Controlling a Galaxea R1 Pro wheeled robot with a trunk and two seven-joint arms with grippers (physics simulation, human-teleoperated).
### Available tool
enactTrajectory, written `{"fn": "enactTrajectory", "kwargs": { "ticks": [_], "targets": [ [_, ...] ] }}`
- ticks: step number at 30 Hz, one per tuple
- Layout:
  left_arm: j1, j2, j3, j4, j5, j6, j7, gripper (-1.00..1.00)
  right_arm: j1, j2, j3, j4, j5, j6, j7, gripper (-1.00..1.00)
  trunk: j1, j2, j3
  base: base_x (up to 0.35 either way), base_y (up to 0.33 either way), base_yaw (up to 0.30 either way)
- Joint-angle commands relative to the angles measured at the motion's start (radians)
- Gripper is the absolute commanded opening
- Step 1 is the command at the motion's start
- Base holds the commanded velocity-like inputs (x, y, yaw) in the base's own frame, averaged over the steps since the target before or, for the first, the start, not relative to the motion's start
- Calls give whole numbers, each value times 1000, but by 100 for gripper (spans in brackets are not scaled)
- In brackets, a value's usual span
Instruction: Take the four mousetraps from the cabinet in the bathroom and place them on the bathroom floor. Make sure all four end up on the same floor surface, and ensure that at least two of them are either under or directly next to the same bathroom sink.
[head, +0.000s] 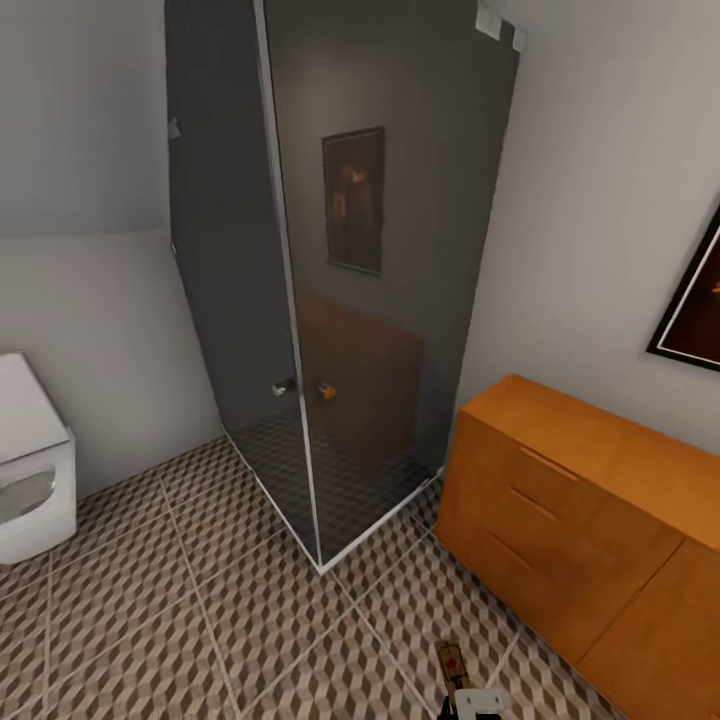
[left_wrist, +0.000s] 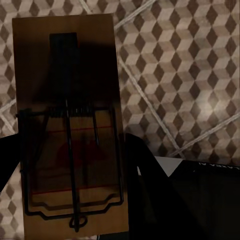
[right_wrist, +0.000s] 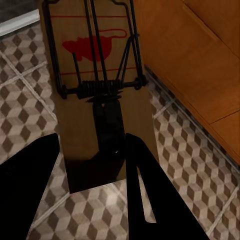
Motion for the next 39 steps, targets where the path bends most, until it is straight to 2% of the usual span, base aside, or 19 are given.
{"fn": "enactTrajectory", "kwargs": {
  "ticks": [1, 14, 39],
  "targets": [
    [-2, 1, -8, -4, 5, -7, 5, -100, -1, 0, 9, 0, -9, -4, -4, -100, -3, 5, 2, 0, 0, 257],
    [-2, 1, -8, -4, 5, -7, 5, -100, -1, 0, 9, 0, -8, -4, -4, -100, -53, 96, 53, 0, 0, 258],
    [-2, 1, -8, -4, 5, -7, 5, -100, -1, 0, 13, 1, -6, -2, -1, -100, -54, 98, 64, 0, 0, 272]
  ]
}}
